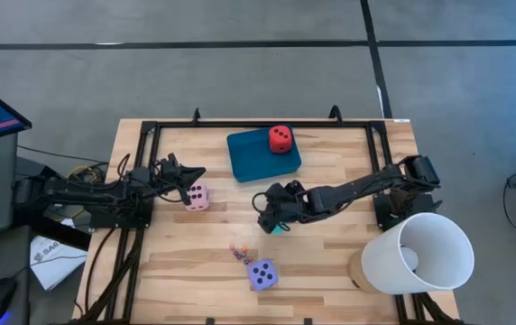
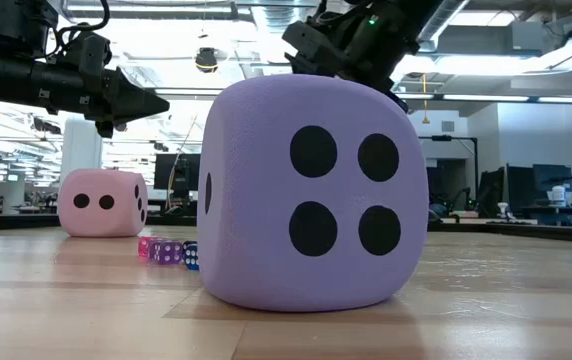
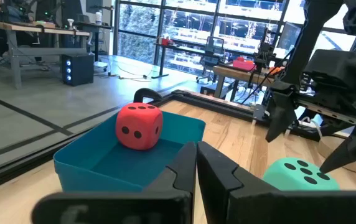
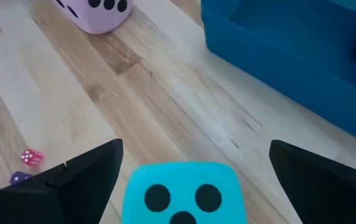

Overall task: Pick & Place Dice
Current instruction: Put the large blue dice into the blue bin

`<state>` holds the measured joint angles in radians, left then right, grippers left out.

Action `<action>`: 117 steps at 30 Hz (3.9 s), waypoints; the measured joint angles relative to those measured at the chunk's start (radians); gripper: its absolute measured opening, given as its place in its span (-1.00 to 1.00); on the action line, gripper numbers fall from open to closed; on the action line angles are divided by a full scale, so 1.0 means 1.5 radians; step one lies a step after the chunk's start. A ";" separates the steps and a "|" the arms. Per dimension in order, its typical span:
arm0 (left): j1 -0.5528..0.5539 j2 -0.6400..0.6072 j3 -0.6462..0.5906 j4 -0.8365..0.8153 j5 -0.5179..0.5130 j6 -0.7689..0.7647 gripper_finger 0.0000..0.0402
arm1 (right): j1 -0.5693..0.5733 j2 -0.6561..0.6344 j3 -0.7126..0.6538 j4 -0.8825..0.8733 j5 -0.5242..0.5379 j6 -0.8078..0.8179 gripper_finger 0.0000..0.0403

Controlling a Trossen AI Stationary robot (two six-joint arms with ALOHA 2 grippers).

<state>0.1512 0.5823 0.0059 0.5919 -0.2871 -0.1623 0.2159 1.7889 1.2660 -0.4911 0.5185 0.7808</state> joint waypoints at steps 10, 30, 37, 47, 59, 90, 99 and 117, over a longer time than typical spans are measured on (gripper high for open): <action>0.000 0.000 0.000 0.000 0.000 0.000 -0.97 | 0.003 0.000 -0.033 0.006 -0.001 0.070 0.99; 0.000 0.000 0.000 0.000 0.000 0.000 -0.97 | 0.031 0.032 -0.037 0.009 -0.028 0.056 0.99; 0.000 0.001 0.000 0.006 0.000 0.000 -0.97 | 0.031 0.059 -0.030 0.024 -0.027 0.057 0.99; 0.000 0.002 0.000 0.010 0.000 0.000 -0.97 | 0.031 0.055 -0.031 0.008 -0.027 0.035 0.99; 0.000 0.002 0.000 0.014 0.000 0.000 -0.97 | 0.032 0.013 -0.037 -0.027 0.020 -0.017 0.99; 0.000 0.002 0.000 0.015 0.000 0.000 -0.97 | 0.038 0.020 -0.038 -0.043 -0.002 0.054 0.99; 0.000 0.002 0.000 0.015 0.000 0.000 -0.97 | 0.037 0.040 -0.037 -0.034 0.009 0.054 0.99; 0.000 0.002 0.000 0.015 0.000 0.000 -0.97 | 0.039 0.043 -0.038 -0.030 0.009 0.057 0.99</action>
<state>0.1513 0.5846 0.0063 0.6144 -0.2874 -0.1623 0.2738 1.8534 1.2083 -0.5360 0.5319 0.8656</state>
